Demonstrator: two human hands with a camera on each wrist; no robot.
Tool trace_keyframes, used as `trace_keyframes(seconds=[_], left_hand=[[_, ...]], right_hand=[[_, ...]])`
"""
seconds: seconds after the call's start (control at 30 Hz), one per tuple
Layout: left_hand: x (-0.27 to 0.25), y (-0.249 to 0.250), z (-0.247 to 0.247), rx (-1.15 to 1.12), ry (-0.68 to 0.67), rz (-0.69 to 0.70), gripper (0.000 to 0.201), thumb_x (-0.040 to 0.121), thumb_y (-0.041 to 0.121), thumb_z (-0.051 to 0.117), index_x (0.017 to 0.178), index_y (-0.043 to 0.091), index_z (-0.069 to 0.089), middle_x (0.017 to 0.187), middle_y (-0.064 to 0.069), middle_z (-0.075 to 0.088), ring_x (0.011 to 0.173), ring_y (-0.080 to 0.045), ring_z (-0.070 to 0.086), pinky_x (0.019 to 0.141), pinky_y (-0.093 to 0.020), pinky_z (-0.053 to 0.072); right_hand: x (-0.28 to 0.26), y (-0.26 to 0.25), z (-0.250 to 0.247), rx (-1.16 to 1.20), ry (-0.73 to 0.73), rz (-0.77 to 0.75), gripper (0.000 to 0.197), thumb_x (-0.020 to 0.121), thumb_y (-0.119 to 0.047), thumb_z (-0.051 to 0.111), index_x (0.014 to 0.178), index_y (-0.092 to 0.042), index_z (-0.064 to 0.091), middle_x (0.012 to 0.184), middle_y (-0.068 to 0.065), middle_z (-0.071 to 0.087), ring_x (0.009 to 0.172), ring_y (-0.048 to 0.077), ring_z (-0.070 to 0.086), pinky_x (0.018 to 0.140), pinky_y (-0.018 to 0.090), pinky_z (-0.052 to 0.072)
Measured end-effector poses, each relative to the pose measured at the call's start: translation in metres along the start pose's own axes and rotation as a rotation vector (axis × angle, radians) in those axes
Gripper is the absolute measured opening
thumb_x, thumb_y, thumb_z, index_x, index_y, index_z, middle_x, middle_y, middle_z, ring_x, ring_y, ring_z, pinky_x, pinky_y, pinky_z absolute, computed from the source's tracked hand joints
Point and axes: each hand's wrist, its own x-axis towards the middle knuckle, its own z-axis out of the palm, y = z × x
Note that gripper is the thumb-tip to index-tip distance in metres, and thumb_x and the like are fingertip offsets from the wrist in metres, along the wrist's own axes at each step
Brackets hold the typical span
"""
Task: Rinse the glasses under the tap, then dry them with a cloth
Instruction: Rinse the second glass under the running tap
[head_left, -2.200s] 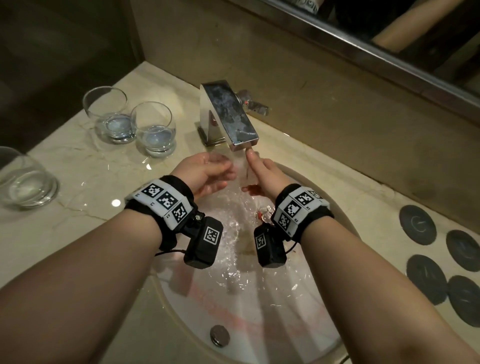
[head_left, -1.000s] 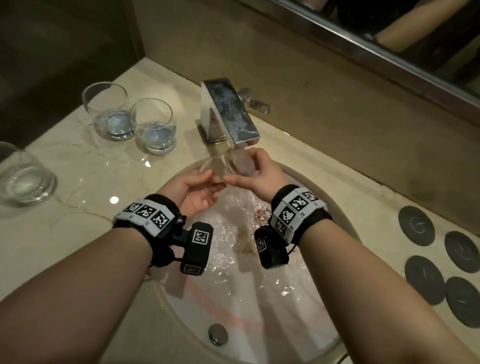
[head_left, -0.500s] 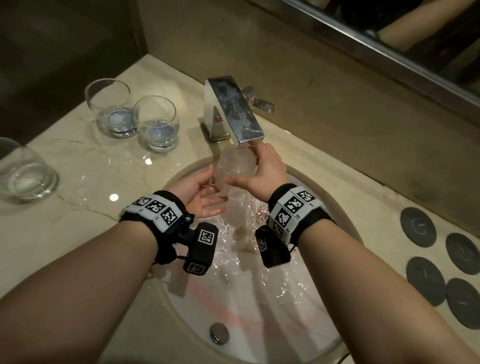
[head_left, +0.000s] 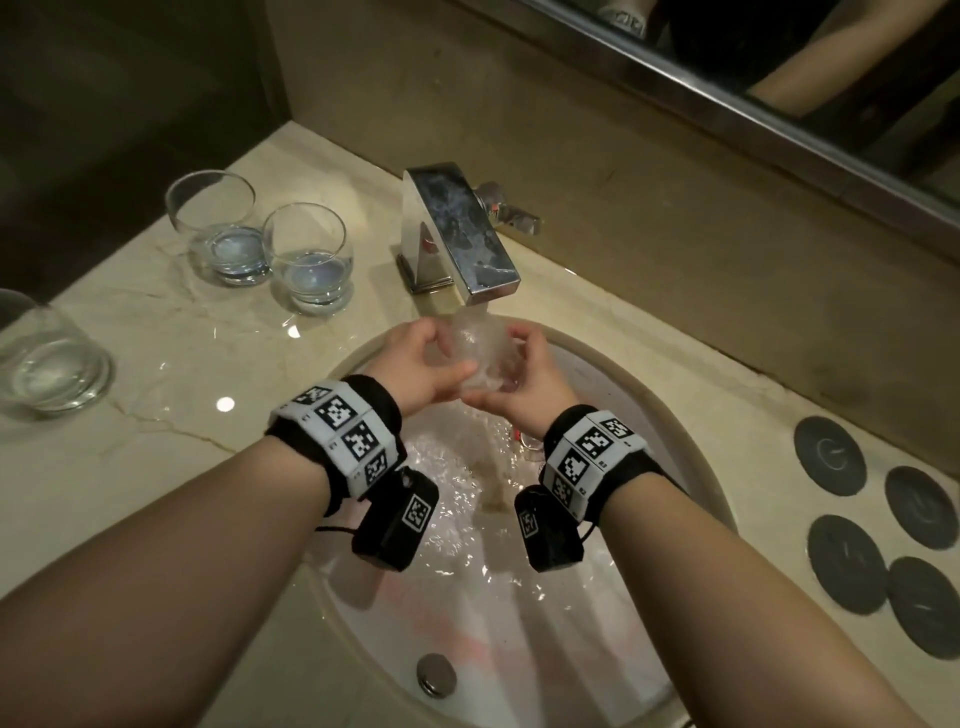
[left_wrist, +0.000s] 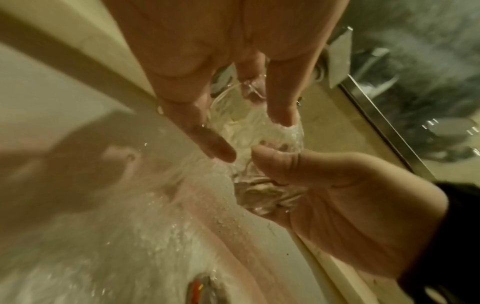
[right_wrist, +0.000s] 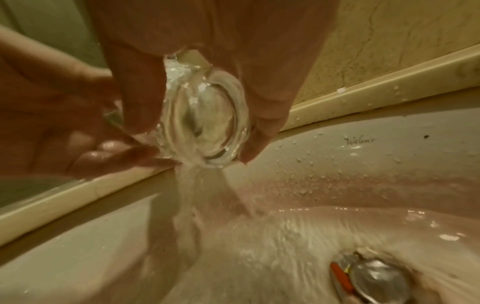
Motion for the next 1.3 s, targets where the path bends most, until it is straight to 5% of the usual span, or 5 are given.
trace_keyframes(seconds=[0.3, 0.67, 0.87, 1.03, 1.3], left_hand=[[-0.002, 0.005, -0.006, 0.031, 0.004, 0.155, 0.074, 0.067, 0.012, 0.083, 0.122, 0.022, 0.034, 0.126, 0.005, 0.039, 0.104, -0.026, 0.061, 0.094, -0.041, 0.050], [-0.004, 0.007, -0.010, 0.037, -0.001, 0.170, 0.080, 0.073, 0.003, 0.075, 0.137, 0.010, 0.026, 0.121, -0.001, 0.047, 0.109, -0.012, 0.048, 0.092, -0.023, 0.040], [-0.002, 0.008, -0.011, 0.043, 0.009, 0.186, 0.081, 0.073, 0.003, 0.076, 0.137, 0.010, 0.026, 0.117, -0.001, 0.046, 0.106, -0.011, 0.049, 0.089, -0.020, 0.040], [-0.003, 0.006, -0.016, 0.060, 0.005, 0.192, 0.080, 0.073, 0.003, 0.076, 0.136, 0.013, 0.027, 0.119, -0.005, 0.049, 0.104, -0.011, 0.052, 0.079, -0.011, 0.044], [0.000, 0.003, -0.028, 0.093, 0.035, 0.176, 0.072, 0.072, 0.006, 0.077, 0.128, 0.020, 0.034, 0.111, 0.000, 0.053, 0.092, -0.002, 0.055, 0.079, -0.013, 0.045]], right_hand=[[0.008, 0.010, 0.002, -0.123, 0.038, -0.017, 0.086, 0.063, -0.029, 0.086, 0.132, -0.026, 0.034, 0.134, -0.003, 0.046, 0.121, 0.018, 0.048, 0.103, 0.041, 0.042], [0.013, 0.014, 0.016, 0.050, 0.028, -0.103, 0.083, 0.066, -0.010, 0.083, 0.132, -0.023, 0.034, 0.121, -0.005, 0.056, 0.110, 0.012, 0.057, 0.098, 0.034, 0.047], [0.015, 0.014, 0.014, 0.063, 0.016, -0.117, 0.084, 0.067, -0.008, 0.083, 0.133, -0.018, 0.033, 0.107, -0.020, 0.051, 0.096, -0.004, 0.055, 0.082, 0.007, 0.043], [0.017, 0.015, 0.017, 0.098, -0.012, -0.127, 0.088, 0.064, -0.007, 0.085, 0.134, -0.020, 0.033, 0.122, -0.001, 0.057, 0.110, 0.012, 0.058, 0.096, 0.029, 0.048], [0.022, 0.015, 0.030, 0.194, -0.083, -0.105, 0.088, 0.065, 0.000, 0.082, 0.134, -0.022, 0.033, 0.121, -0.005, 0.056, 0.106, 0.002, 0.056, 0.079, 0.011, 0.047]])
